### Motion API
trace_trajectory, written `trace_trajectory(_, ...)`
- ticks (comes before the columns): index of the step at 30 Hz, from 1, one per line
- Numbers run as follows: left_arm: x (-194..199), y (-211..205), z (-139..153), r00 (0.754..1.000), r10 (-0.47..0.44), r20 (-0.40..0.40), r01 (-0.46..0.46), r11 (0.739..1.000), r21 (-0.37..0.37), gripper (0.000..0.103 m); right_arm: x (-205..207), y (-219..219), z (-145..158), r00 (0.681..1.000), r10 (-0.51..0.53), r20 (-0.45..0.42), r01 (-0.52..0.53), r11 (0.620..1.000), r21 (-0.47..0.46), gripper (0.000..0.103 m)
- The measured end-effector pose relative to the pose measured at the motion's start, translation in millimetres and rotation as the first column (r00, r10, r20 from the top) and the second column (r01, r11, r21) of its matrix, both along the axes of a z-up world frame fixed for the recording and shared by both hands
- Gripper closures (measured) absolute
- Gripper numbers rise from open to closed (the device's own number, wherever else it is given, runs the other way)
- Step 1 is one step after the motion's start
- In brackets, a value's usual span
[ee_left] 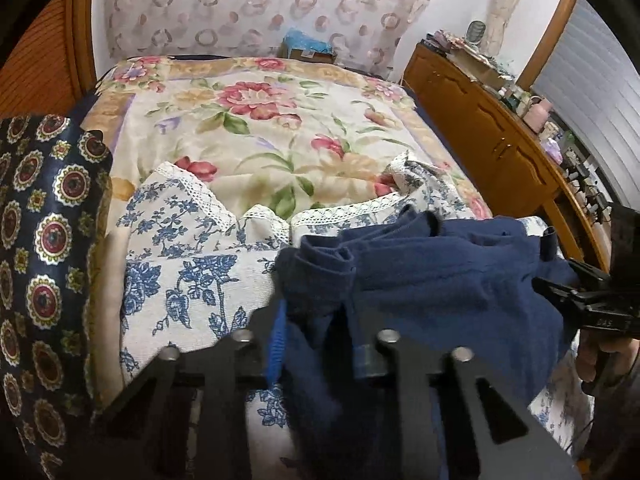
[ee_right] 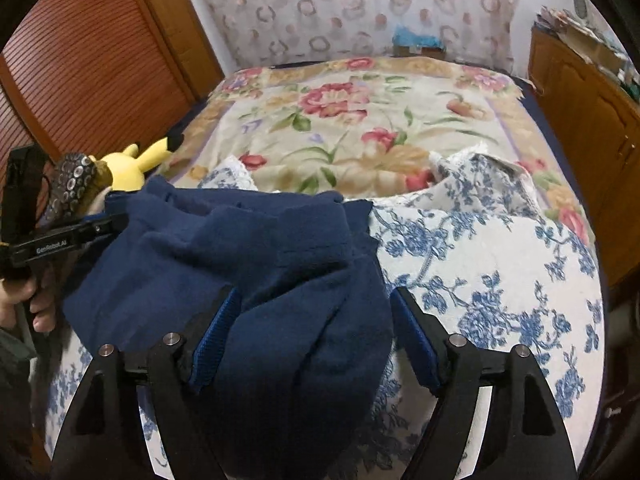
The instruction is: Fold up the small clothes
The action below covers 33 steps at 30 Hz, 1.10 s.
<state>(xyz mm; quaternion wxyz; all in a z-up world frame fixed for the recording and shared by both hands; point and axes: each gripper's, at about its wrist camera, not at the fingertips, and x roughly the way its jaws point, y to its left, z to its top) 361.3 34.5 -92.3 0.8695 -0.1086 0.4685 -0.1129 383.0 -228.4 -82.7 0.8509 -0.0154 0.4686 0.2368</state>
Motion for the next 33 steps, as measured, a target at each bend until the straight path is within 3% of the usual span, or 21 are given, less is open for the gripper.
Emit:
trace_trajectory(3,-7,0,11,0.999,-0.008,0.039,0.009,1.0,-0.015,0.091,-1,4,1,0.999,0.034,0.001,-0.034,0.999,0.01,0.029)
trace_trajectory(5,-16,-1,23,0.997,-0.015,0.077,0.017,0.999,-0.029,0.091,-2,10,0,0.997,0.074,0.006,-0.074,0.997,0.012,0.041)
trace_trajectory(6,-22,-1,31,0.994,-0.019,0.105,0.024,0.999,-0.043,0.091,-3,11,1,0.996,0.086,0.003,-0.086,0.996,0.022,0.054)
trace_trajectory(10,-43,-1,54,0.984,-0.028,0.176,0.042,0.996,-0.075,0.091,-10,13,2,0.991,0.135,0.013,-0.135,0.989,0.057,0.078)
trace_trajectory(16,-83,4,95,0.958,-0.026,0.286,0.058,0.993,-0.105,0.091,-35,13,30,0.983,0.133,0.127,-0.142,0.988,0.064,0.083)
trace_trajectory(23,-137,40,136,0.921,0.05,0.387,-0.005,0.993,-0.117,0.091,-58,36,83,0.949,0.188,0.252,-0.211,0.975,0.069,0.084)
trace_trajectory(29,-194,94,153,0.88,0.169,0.445,-0.131,0.985,-0.117,0.091,-72,94,134,0.873,0.339,0.35,-0.356,0.934,-0.017,0.084)
trace_trajectory(33,-221,127,148,0.857,0.247,0.452,-0.215,0.969,-0.121,0.091,-78,154,162,0.797,0.465,0.385,-0.457,0.881,-0.117,0.084)
